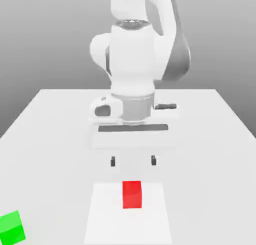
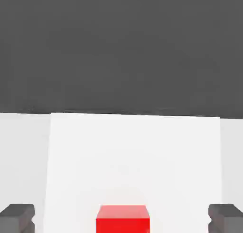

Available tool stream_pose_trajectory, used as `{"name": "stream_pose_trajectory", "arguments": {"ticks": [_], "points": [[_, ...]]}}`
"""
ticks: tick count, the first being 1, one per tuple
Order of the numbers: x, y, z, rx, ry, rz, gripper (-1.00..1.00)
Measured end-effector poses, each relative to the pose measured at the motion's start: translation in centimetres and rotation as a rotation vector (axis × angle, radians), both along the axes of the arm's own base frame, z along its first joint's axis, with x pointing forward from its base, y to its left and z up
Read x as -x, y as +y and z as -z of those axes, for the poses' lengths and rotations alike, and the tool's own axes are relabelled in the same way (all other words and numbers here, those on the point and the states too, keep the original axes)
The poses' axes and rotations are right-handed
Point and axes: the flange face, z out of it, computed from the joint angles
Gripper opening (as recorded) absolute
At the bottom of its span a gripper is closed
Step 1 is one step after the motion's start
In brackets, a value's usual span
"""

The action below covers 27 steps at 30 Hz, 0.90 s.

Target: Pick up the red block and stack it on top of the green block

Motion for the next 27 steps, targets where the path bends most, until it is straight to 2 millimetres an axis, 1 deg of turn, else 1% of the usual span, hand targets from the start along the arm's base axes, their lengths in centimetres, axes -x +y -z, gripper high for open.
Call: {"name": "stream_pose_trajectory", "arguments": {"ticks": [2,7,8,13,14,16,21,22,23,24,26,27], "points": [[0.7,0.0,2.5,0.003,0.025,-0.002,0.00],[1.0,0.0,7.5,0.004,0.034,-0.003,0.00],[1.0,0.0,8.1,0.004,0.034,-0.003,-1.00],[1.0,0.1,8.1,0.004,0.034,-0.004,-1.00],[1.1,0.0,8.4,0.004,0.034,-0.003,-1.00],[1.0,0.0,7.4,0.004,0.034,-0.003,-1.00],[1.0,0.0,3.0,0.005,0.034,-0.003,-1.00],[0.7,-0.3,2.3,0.004,0.034,0.007,-1.00],[0.0,-0.8,1.8,0.003,0.035,0.027,-1.00],[-1.0,-2.0,1.5,0.001,0.036,0.065,-1.00],[-2.8,-6.3,1.0,-0.003,0.037,0.182,-1.00],[-3.6,-7.9,0.8,-0.004,0.038,0.226,-1.00]]}}
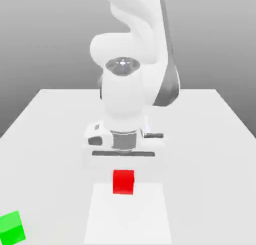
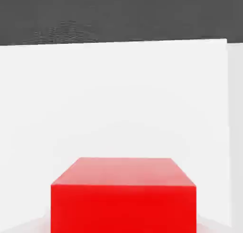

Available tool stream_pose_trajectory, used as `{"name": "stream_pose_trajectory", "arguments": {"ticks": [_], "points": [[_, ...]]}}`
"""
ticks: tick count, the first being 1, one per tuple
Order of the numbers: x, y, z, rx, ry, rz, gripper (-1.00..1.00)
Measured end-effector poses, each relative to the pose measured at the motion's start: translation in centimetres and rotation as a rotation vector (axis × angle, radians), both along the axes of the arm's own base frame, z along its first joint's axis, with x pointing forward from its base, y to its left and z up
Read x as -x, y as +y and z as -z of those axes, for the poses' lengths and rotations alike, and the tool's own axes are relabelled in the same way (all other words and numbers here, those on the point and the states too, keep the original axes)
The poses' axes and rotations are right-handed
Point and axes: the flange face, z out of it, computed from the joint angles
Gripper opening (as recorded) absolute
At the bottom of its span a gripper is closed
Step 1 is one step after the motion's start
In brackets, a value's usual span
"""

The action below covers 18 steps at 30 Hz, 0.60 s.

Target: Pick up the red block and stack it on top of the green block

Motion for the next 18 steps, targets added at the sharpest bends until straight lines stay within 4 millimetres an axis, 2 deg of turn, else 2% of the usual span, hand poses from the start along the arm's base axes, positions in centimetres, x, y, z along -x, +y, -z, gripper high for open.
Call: {"name": "stream_pose_trajectory", "arguments": {"ticks": [5,10,12,14,15,18], "points": [[-3.5,-8.4,-1.2,-0.001,0.001,0.200,-1.00],[-4.8,-18.4,-2.4,0.001,-0.002,0.411,-1.00],[-4.9,-20.1,-0.8,0.003,-0.003,0.443,-1.00],[-4.9,-20.6,2.0,0.003,-0.003,0.452,-1.00],[-4.9,-20.6,3.1,0.004,-0.003,0.454,1.00],[-4.9,-20.6,3.1,0.004,-0.003,0.454,1.00]]}}
